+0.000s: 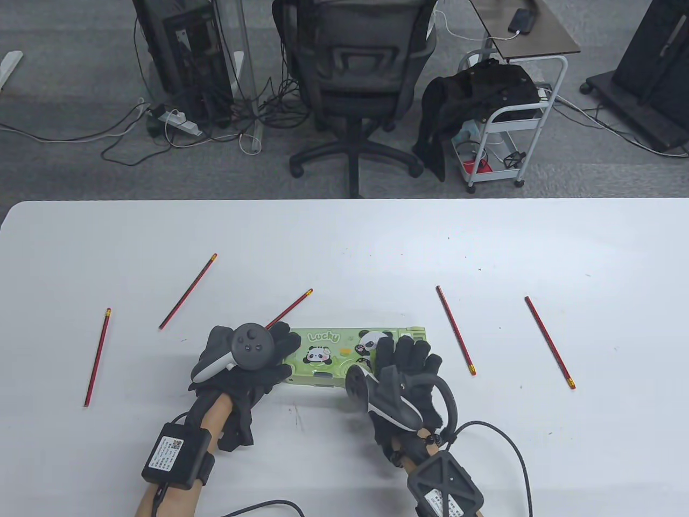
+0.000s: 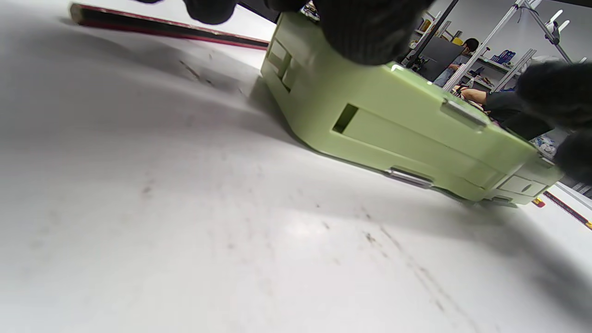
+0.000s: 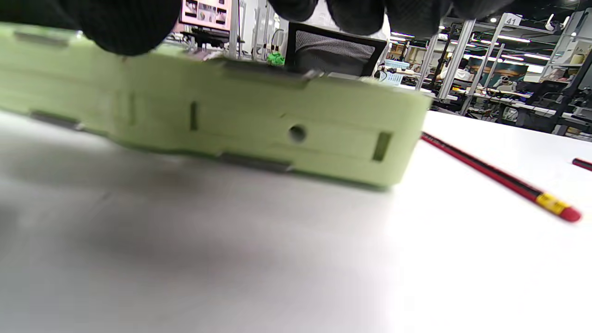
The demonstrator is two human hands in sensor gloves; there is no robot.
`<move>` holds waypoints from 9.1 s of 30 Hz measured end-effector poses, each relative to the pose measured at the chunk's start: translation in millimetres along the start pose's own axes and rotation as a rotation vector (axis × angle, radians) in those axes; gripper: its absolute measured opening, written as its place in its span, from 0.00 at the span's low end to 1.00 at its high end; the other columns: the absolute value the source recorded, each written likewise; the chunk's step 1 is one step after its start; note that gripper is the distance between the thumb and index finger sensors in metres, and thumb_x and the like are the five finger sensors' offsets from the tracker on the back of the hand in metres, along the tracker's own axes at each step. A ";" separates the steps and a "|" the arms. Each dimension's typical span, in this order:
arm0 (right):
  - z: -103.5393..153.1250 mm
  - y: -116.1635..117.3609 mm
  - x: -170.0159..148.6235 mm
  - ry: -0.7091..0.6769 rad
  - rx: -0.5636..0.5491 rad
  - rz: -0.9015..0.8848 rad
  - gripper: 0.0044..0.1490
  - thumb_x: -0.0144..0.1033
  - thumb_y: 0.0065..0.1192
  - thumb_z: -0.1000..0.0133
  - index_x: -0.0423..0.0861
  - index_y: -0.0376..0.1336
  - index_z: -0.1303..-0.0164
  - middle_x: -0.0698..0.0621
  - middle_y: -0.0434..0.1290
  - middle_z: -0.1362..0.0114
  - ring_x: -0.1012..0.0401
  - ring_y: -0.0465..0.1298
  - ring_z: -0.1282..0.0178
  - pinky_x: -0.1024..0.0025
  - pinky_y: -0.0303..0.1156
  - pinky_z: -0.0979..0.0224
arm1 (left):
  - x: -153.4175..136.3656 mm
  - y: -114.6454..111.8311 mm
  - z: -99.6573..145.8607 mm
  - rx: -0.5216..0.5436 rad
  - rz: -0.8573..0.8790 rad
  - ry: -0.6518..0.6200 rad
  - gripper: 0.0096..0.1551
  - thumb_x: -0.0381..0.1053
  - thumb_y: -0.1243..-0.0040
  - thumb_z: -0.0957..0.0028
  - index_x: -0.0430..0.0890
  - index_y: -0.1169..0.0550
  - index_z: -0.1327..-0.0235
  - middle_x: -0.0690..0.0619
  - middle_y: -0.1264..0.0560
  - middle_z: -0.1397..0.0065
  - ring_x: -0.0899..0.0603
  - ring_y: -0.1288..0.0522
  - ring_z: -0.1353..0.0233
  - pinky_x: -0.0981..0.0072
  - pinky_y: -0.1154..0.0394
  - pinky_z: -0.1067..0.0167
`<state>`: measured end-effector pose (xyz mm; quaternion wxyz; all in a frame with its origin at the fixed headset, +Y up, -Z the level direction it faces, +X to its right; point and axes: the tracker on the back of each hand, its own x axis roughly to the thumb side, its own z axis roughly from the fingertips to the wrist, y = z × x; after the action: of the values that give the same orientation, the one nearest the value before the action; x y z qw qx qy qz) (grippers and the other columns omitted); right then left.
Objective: Organize multifunction pencil case
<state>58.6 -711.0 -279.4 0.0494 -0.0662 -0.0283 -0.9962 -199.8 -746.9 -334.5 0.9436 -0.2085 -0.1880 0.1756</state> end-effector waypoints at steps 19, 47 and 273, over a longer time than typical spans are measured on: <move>-2.1 -2.2 -97.9 -0.065 -0.009 -0.303 0.62 0.59 0.51 0.43 0.34 0.34 0.14 0.22 0.30 0.19 0.23 0.32 0.23 0.20 0.39 0.28 | 15.8 5.6 2.6 -0.012 -0.073 -0.016 0.43 0.54 0.42 0.41 0.52 0.47 0.16 0.45 0.54 0.09 0.26 0.51 0.13 0.24 0.48 0.26; 16.3 -10.6 -129.6 -0.008 -0.121 -0.512 0.65 0.58 0.54 0.42 0.28 0.32 0.16 0.18 0.31 0.21 0.21 0.33 0.25 0.20 0.39 0.29 | 90.0 -16.1 -73.5 -0.265 -0.531 0.011 0.78 0.63 0.27 0.57 0.40 0.68 0.21 0.37 0.58 0.11 0.24 0.51 0.14 0.23 0.52 0.25; -18.2 -24.5 -148.5 0.228 0.009 -0.263 0.25 0.31 0.56 0.41 0.45 0.62 0.32 0.36 0.72 0.33 0.40 0.75 0.35 0.37 0.71 0.28 | 25.6 -20.4 8.7 -0.091 -0.163 -0.086 0.71 0.72 0.37 0.60 0.45 0.58 0.16 0.41 0.58 0.09 0.26 0.48 0.13 0.19 0.46 0.28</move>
<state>200.2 -673.7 -318.7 -0.0783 0.0519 -0.0356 -0.9949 -176.1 -750.9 -310.6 0.9354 -0.2275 -0.2523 0.0984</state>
